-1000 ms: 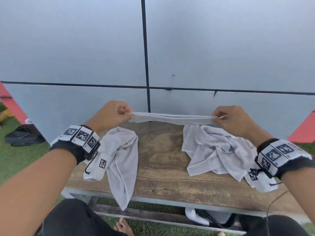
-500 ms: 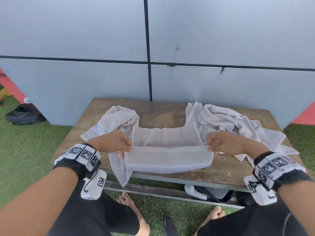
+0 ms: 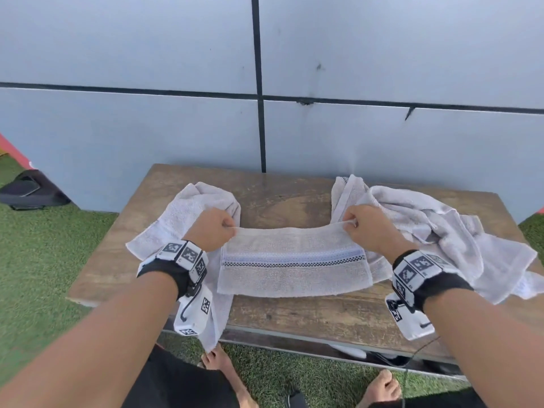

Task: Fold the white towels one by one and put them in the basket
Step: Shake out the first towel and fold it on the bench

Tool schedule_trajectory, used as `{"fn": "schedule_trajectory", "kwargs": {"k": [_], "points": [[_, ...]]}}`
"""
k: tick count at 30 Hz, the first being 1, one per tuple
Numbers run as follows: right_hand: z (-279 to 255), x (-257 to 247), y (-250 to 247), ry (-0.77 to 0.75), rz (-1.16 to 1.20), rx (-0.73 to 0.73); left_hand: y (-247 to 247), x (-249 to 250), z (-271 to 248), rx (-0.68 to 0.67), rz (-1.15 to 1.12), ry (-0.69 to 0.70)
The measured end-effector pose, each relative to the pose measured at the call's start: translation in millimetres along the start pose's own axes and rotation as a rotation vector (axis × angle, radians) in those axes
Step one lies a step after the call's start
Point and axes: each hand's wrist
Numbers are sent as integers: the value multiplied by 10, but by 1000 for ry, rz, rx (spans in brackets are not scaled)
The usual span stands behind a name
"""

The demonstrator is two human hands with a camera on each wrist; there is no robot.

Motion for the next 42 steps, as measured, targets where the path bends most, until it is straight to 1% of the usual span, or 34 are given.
{"fn": "schedule_trajectory", "kwargs": {"k": [6,11,15,18,22,25,27,29,30,31,32,34,35,36,37,38,40,42], "points": [[103,65,66,13,-1,-53,82,-133,129,-19,-8,45],[67,-9,-63,-6,77,8,-45,-159,127,-19,26,53],[-27,-79,-230,-31,155,87,-244,-153,-1,2,-50,63],[-60,-173,-427,-68,197,183,-521,-103,-87,81,-121,91],[-33,-406,-766,-145,141,262,-978,36,-138,150,-89,182],[-96,-586,-980,-210,165,420,-1257,144,-207,289,-116,196],[-228,-616,-1012,-248,192,469,-1311,171,-304,397,-143,213],[-424,-537,-934,-261,214,440,-1240,113,-444,430,-164,219],[-542,-462,-859,-255,231,398,-1156,69,-531,418,-117,214],[-670,-361,-767,-236,239,323,-1039,14,-621,379,-36,211],[-807,-251,-663,-206,245,209,-902,-18,-724,305,32,204],[-1084,-56,-426,-69,185,-114,-548,-82,-928,47,116,168],[-1199,19,-310,6,122,-249,-359,-126,-1002,-85,143,151],[-1284,96,-200,61,79,-312,-185,-174,-1058,-185,152,119],[-1340,158,-105,103,66,-294,-36,-210,-1107,-233,138,80],[-1382,184,-26,148,83,-224,87,-239,-1131,-223,113,39],[-1407,190,91,232,129,-103,237,-204,-1169,-111,71,-60],[-1412,171,215,307,151,-58,323,-127,-1204,-25,132,-113]]}}
Point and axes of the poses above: each hand's wrist, its own z-axis towards the middle knuckle, its own y-axis out of the palm, x = y × z, and after that the axes turned 12 degrees about z, right-handed
